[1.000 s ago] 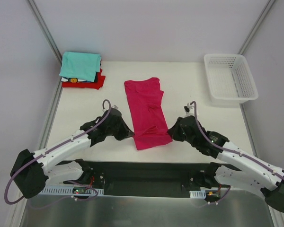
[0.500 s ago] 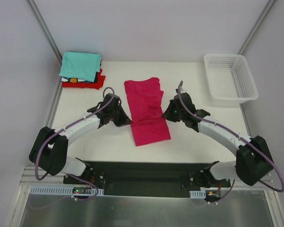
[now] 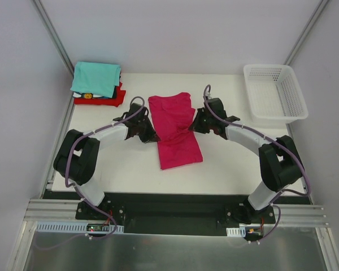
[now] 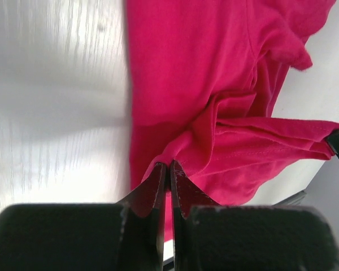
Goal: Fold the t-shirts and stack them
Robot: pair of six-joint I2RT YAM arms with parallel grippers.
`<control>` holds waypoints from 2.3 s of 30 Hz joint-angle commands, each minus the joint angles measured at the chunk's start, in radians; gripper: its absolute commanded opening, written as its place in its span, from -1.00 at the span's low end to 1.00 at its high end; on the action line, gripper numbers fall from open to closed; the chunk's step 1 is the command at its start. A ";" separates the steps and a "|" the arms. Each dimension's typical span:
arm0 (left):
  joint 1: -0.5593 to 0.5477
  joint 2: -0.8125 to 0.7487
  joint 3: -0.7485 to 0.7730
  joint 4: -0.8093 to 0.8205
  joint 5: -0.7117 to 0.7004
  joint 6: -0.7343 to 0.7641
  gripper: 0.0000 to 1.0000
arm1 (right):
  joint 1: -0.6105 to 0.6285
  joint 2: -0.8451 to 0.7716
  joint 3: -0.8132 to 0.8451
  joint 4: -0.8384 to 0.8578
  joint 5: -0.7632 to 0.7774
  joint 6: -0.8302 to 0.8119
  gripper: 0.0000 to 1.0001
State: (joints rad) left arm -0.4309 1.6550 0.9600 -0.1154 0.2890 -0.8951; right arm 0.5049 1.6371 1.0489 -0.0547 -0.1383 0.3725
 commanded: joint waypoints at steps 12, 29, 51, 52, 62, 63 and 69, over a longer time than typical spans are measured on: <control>0.072 0.097 0.094 0.028 0.036 0.073 -1.00 | -0.069 0.075 0.072 0.019 -0.076 -0.057 -0.99; 0.072 0.065 0.089 0.017 0.019 0.093 0.93 | -0.068 0.102 0.089 0.013 -0.070 -0.118 -0.57; 0.123 -0.110 0.106 -0.153 -0.102 0.180 0.98 | -0.063 -0.003 0.066 0.030 -0.072 -0.210 0.10; 0.121 -0.095 0.097 -0.152 -0.071 0.168 0.98 | -0.057 -0.006 0.047 0.047 -0.075 -0.196 0.10; 0.110 -0.110 0.061 -0.230 -0.068 0.177 0.98 | 0.015 0.050 0.092 -0.147 -0.006 -0.182 0.10; 0.110 -0.113 0.075 -0.271 -0.161 0.195 0.98 | 0.027 0.052 0.108 -0.178 0.029 -0.194 0.09; 0.132 -0.196 0.092 -0.386 -0.367 0.202 0.98 | 0.133 0.055 0.215 -0.306 0.046 -0.199 0.10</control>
State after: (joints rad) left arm -0.3134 1.5532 1.0206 -0.3985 0.0822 -0.7124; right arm 0.5816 1.6955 1.1603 -0.2707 -0.1108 0.1818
